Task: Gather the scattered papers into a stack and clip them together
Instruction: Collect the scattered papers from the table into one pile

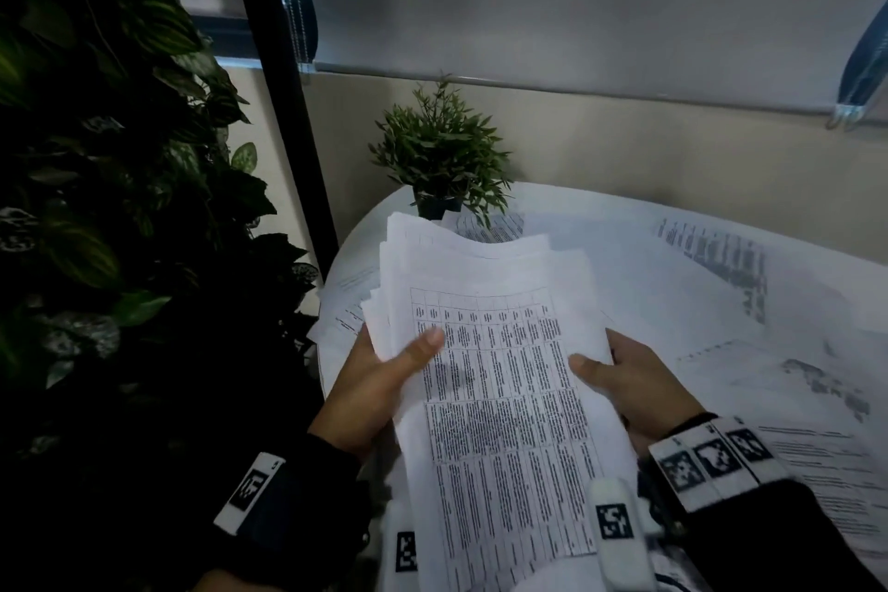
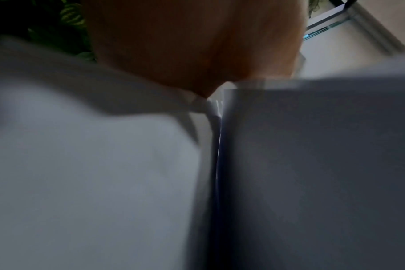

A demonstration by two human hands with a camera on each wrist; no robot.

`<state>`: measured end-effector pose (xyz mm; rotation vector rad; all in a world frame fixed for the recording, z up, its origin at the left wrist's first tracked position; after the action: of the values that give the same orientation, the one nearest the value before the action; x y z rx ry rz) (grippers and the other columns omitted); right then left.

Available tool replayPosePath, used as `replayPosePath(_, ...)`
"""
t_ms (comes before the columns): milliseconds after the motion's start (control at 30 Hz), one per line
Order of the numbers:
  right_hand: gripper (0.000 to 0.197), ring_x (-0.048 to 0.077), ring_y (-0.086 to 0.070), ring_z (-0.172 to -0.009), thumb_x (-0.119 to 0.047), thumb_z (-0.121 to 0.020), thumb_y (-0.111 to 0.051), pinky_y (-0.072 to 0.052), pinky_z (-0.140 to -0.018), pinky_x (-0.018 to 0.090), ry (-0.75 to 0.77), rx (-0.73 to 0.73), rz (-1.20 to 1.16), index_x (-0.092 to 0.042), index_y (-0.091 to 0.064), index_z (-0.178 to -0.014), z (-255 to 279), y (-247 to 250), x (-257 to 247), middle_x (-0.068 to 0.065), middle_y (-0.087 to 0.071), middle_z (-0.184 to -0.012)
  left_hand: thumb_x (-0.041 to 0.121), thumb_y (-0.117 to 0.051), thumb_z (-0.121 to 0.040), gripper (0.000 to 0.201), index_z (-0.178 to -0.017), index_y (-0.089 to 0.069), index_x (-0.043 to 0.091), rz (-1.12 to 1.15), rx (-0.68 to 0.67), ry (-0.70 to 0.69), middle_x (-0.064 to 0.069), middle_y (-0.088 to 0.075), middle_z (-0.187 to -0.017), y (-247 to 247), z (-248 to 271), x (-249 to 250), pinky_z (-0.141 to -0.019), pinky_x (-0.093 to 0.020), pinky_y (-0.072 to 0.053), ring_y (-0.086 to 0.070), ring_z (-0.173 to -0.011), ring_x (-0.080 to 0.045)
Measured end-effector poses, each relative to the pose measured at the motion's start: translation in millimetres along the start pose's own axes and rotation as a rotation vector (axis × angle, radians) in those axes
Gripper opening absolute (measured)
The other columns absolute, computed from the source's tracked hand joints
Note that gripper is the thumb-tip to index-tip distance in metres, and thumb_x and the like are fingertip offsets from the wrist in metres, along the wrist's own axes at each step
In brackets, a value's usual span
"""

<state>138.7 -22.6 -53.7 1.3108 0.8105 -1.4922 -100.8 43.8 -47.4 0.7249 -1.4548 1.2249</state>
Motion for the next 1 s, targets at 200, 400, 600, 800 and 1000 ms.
replayPosePath(200,0.027,0.013,-0.064,-0.102,-0.011,-0.092,-0.055,-0.053,-0.086,0.031,0.475,0.206,-0.036,-0.034,-0.055,-0.106,28,-9,-46,-0.007,-0.068,-0.106,0.012,-0.072,-0.073,0.031,-0.102,-0.067,0.02,-0.172,0.13,-0.425,0.008,-0.076,-0.095,-12,13,56,-0.077,-0.03,-0.057,-0.072,-0.091,-0.013)
replayPosePath(400,0.027,0.0,-0.063,-0.099,-0.017,-0.086,-0.059,-0.051,-0.082,0.016,0.63,0.148,-0.129,-0.032,-0.048,-0.106,36,-13,-65,-0.02,-0.067,-0.102,0.019,-0.073,-0.081,0.048,-0.123,-0.051,0.009,-0.174,0.102,-0.57,-0.004,-0.068,-0.116,-7,15,67,-0.085,-0.032,-0.055,-0.066,-0.108,-0.018)
replayPosePath(600,0.034,0.023,-0.061,-0.105,-0.017,-0.076,-0.058,-0.05,-0.092,0.049,0.485,0.092,-0.162,-0.03,-0.051,-0.107,35,-24,-38,0.0,-0.064,-0.11,0.014,-0.062,-0.087,0.044,-0.13,-0.049,0.011,-0.21,0.087,-0.467,-0.003,-0.065,-0.123,-4,10,42,-0.094,-0.036,-0.053,-0.063,-0.114,-0.016)
replayPosePath(800,0.033,0.023,-0.062,-0.097,-0.01,-0.079,-0.054,-0.054,-0.082,0.039,0.386,0.096,-0.098,-0.032,-0.046,-0.102,29,-21,-34,-0.003,-0.063,-0.1,0.012,-0.056,-0.086,0.034,-0.118,-0.053,0.023,-0.152,0.074,-0.431,0.014,-0.07,-0.112,0,6,25,-0.083,-0.019,-0.053,-0.064,-0.109,-0.006)
replayPosePath(1000,0.045,0.022,-0.06,-0.102,-0.009,-0.082,-0.063,-0.054,-0.084,0.034,0.229,0.032,-0.054,-0.035,-0.036,-0.108,27,-20,-9,0.002,-0.058,-0.11,0.018,-0.056,-0.084,0.031,-0.114,-0.061,0.025,-0.203,-0.023,-0.431,0.013,-0.07,-0.112,1,1,16,-0.077,-0.015,-0.055,-0.068,-0.094,-0.003)
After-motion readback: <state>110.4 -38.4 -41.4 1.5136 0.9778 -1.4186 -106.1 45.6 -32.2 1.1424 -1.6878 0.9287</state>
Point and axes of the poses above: each hand's wrist, its own z-axis away from the middle knuckle, its own y-axis out of the back of the hand, x = y × z, the point moved 1 cm from there along -z, towards the middle knuckle
